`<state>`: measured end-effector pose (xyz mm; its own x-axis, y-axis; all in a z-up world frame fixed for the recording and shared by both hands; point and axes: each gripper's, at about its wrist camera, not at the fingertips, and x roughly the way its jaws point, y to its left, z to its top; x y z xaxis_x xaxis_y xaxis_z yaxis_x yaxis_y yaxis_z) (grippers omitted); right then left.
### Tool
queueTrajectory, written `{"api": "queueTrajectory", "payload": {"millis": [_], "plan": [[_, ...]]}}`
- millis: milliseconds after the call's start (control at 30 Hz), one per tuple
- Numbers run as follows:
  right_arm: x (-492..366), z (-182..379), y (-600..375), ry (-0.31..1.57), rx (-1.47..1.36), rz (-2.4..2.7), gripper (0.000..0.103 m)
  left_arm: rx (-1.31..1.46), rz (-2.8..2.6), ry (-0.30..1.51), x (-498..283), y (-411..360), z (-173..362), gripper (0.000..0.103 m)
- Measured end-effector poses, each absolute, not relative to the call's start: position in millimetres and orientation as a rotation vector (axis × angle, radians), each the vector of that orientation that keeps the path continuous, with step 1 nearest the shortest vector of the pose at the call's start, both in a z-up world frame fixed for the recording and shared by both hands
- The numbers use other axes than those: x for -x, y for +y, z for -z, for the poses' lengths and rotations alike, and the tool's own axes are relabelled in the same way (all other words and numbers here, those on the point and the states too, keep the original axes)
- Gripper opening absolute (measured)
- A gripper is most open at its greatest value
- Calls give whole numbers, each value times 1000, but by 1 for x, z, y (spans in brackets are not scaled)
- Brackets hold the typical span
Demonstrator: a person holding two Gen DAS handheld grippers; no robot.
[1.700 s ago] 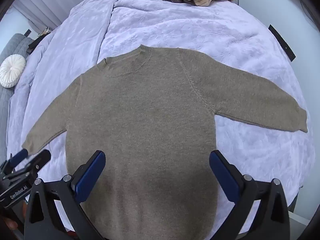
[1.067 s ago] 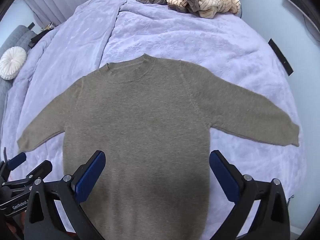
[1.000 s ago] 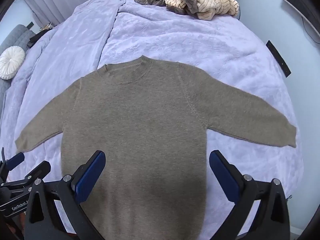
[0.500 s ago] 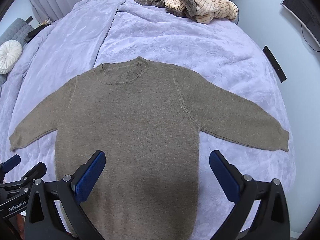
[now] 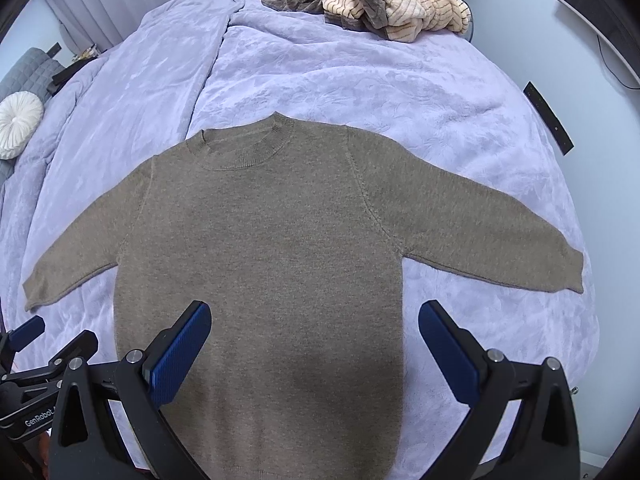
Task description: Fold small clothes
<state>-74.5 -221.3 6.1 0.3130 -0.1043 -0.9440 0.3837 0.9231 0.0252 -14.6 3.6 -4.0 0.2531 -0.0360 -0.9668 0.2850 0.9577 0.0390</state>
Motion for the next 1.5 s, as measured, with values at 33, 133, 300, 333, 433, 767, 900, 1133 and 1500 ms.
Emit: {"api": "queueTrajectory", "payload": {"millis": [33,133,300,333,433,767,900,1133,1500], "plan": [[74,-6,-222,1214,-266,327,103,-225,219,1300,15,4,4,103],[74,-5,-225,1215,-266,337,103,-229,214,1301,14,4,5,103],[74,-3,-226,1218,-264,337,103,-232,207,1306,14,4,6,103],[74,-3,-226,1220,-264,339,103,-235,207,1306,14,4,7,103],[73,0,-226,1224,-268,336,103,-235,206,1310,13,4,7,103],[71,3,-220,1232,-256,331,103,-242,193,1317,12,5,8,103],[70,3,-219,1235,-254,327,103,-236,192,1315,11,6,7,103],[70,3,-218,1236,-252,329,103,-231,192,1315,9,9,6,103],[70,3,-218,1237,-252,330,103,-223,193,1320,9,11,7,103]]}}
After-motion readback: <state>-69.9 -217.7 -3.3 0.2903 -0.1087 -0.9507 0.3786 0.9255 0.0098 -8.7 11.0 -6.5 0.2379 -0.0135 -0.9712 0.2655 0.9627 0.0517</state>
